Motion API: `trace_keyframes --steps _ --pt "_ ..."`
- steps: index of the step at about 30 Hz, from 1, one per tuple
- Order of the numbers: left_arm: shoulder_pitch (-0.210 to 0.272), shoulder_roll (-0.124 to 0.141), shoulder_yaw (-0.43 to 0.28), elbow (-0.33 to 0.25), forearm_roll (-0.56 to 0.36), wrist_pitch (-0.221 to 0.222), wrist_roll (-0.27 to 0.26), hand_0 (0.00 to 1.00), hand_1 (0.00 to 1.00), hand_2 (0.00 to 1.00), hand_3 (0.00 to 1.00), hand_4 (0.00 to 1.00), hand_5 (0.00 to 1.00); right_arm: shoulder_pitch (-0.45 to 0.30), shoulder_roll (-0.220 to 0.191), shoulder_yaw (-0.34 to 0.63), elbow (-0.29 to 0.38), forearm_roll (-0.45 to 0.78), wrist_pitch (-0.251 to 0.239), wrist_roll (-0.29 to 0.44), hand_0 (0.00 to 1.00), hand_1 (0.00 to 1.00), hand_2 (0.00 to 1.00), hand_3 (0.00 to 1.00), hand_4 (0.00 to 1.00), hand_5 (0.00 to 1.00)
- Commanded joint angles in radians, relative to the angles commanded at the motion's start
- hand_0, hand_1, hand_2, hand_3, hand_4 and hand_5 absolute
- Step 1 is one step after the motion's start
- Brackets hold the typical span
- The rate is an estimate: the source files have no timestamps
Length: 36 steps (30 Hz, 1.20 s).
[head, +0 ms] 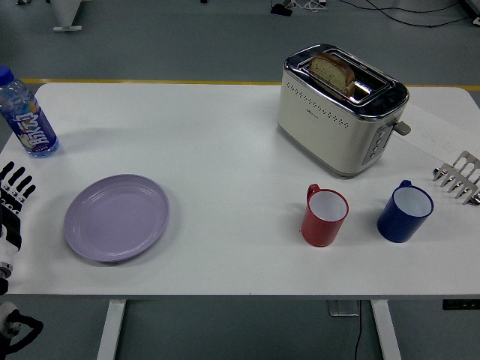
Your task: Push plate across desktop
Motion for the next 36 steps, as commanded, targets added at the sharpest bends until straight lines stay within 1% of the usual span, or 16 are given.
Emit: trace_keyframes --steps 4,6,7,18,20,28,36 --pt "-0.002 -0.012 0.006 0.002 0.006 -0.002 0.002 0.806 0.849 0.887 0.89 0.532 0.998 0.0 0.0 0.002 0.0 -0.005 0.0 -0.001 0.564 0.555 0.671 0.595 0.31 0.432" --pt "-0.005 -0.023 0.015 0.006 0.012 -0.004 0.004 0.806 0.849 0.887 0.89 0.532 0.998 0.0 0.0 0.005 0.001 -0.009 -0.001 -0.002 0.564 0.555 0.671 0.595 0.31 0.432" --pt "-0.005 -0.027 0.018 0.008 0.014 -0.005 0.005 0.803 0.85 0.887 0.888 0.481 0.998 -0.001 0.0 0.006 0.001 -0.011 -0.001 -0.003 0.564 0.555 0.671 0.594 0.31 0.433" --pt "-0.016 -0.053 0.074 0.025 0.009 -0.015 0.007 0.802 0.848 0.887 0.887 0.482 0.998 -0.009 -0.001 0.004 0.004 -0.015 -0.001 -0.003 0.564 0.556 0.671 0.595 0.31 0.433" --pt "-0.018 -0.062 0.086 0.026 0.007 -0.016 0.006 0.802 0.848 0.885 0.887 0.483 0.998 -0.01 -0.002 0.002 0.005 -0.015 0.0 -0.002 0.564 0.555 0.671 0.595 0.31 0.433" --pt "-0.019 -0.089 0.107 0.017 0.004 -0.012 -0.001 0.801 0.847 0.884 0.885 0.481 0.998 -0.017 -0.002 0.011 0.007 -0.031 -0.003 -0.006 0.564 0.555 0.671 0.595 0.311 0.432" --pt "-0.023 -0.108 0.131 0.002 -0.002 -0.009 -0.007 0.8 0.847 0.884 0.883 0.48 0.998 -0.022 -0.003 0.017 0.008 -0.043 -0.003 -0.008 0.564 0.556 0.671 0.596 0.311 0.432"
